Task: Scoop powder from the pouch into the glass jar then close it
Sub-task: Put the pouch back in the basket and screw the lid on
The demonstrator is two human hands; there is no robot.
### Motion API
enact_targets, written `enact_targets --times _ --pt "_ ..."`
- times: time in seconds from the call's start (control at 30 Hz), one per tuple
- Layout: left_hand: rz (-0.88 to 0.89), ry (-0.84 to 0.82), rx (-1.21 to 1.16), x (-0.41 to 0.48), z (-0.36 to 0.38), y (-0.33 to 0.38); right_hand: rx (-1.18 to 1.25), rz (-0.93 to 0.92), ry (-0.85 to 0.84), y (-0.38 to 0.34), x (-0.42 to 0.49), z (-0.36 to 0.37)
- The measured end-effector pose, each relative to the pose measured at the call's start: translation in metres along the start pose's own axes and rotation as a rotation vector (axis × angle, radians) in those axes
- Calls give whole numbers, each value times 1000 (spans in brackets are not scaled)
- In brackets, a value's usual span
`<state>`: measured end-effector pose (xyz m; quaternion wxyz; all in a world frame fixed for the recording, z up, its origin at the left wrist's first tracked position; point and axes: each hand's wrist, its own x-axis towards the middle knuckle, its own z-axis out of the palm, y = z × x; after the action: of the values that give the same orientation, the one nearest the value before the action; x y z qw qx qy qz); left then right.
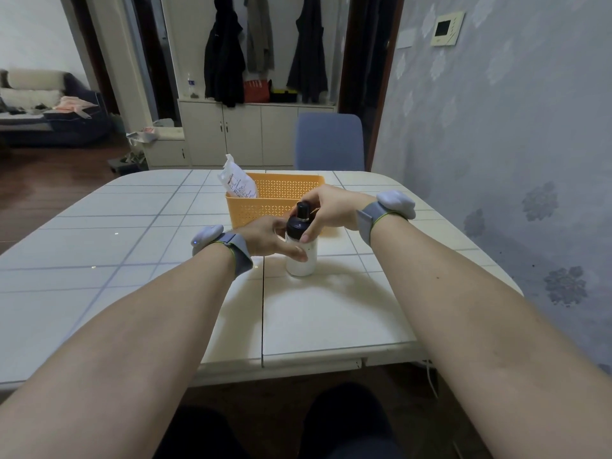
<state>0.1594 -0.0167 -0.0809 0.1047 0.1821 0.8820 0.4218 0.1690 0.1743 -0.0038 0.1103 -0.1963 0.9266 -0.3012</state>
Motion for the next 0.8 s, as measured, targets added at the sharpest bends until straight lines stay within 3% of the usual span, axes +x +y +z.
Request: enact_targets --times 0.13,0.3,0.47,0.63,0.8 --pt "14 20 -4 -2 1 -1 -39 10 -20 -4 4 -2" --pt "21 62 -31 -3 2 0 -273 41 238 -6 1 25" --pt "26 57 -15 -5 2 -1 61 -29 -21 3 -2 12" --pt "23 25 -20 -5 1 2 13 -44 184 14 3 28" --pt "24 41 -13 -2 3 1 326 53 27 26 -6 24"
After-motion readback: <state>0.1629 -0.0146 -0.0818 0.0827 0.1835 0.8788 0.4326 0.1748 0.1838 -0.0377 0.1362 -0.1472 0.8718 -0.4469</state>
